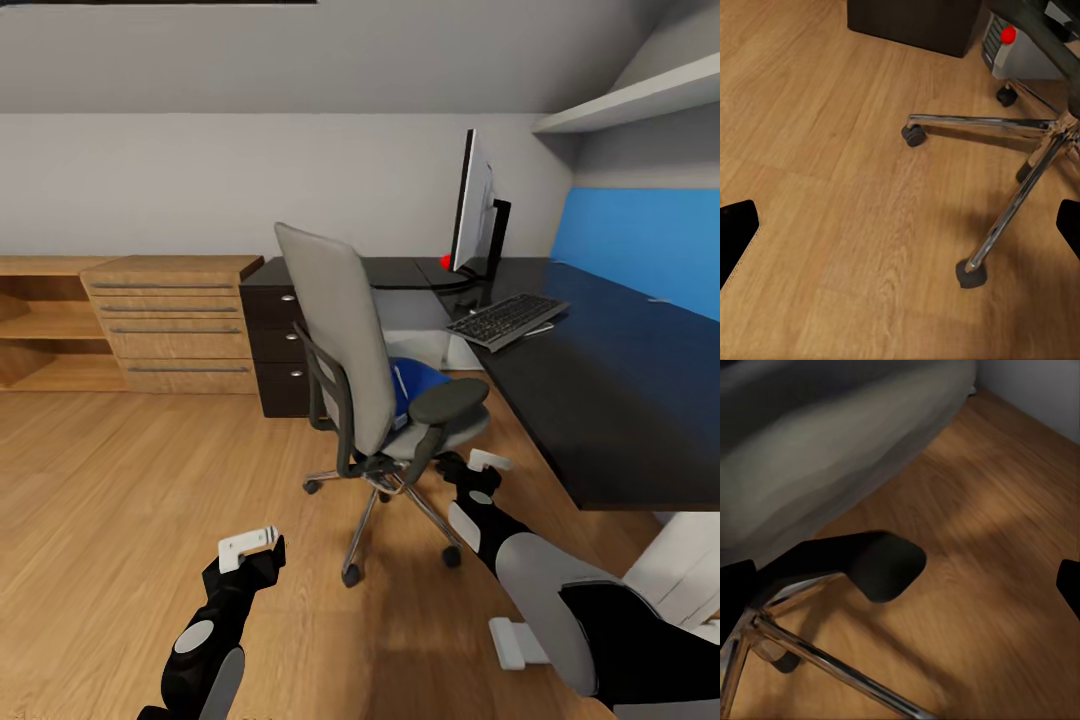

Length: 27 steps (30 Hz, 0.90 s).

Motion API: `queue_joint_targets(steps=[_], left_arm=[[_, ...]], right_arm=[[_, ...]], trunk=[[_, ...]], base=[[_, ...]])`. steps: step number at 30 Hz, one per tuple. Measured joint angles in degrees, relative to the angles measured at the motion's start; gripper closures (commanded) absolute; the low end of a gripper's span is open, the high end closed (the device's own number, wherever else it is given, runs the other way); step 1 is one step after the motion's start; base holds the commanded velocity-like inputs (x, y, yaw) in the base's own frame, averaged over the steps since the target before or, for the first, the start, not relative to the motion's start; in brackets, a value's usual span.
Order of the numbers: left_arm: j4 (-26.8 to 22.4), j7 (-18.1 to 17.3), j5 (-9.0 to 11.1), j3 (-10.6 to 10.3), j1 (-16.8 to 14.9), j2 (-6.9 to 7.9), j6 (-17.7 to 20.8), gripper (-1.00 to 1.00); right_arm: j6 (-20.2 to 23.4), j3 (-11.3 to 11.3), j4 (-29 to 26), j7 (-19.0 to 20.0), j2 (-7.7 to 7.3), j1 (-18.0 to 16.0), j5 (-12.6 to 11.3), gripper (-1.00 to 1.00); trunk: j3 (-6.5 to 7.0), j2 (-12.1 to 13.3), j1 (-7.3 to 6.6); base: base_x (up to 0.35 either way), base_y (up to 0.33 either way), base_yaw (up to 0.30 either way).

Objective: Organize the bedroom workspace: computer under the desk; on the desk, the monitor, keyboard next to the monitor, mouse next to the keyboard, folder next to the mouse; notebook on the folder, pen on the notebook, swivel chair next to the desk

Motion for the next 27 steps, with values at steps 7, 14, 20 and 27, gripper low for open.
queue_joint_targets(steps=[7,14,20,27], left_arm=[[0.0,0.0,0.0,0.0,0.0,0.0,0.0,-1.0],[0.0,0.0,0.0,0.0,0.0,0.0,0.1,-1.0],[0.0,0.0,0.0,0.0,0.0,0.0,0.1,-1.0],[0.0,0.0,0.1,0.0,0.0,0.0,0.1,-1.0]], right_arm=[[-0.1,0.1,0.0,0.0,0.01,0.0,0.0,-1.0],[-1.4,0.0,0.1,0.0,0.01,0.0,-0.1,-1.0],[-1.5,0.1,0.1,0.0,0.09,0.0,-0.1,-1.0],[-1.6,-0.3,0.2,-0.1,0.17,0.0,-0.2,-1.0]], trunk=[[0.32,0.0,0.01],[0.7,0.0,0.0],[1.02,0.0,0.0],[1.32,0.0,0.0]], base=[[-0.061,0.056,0.228],[-0.054,0.045,0.23],[-0.002,0.002,0.232],[0.0,0.0,0.246]])
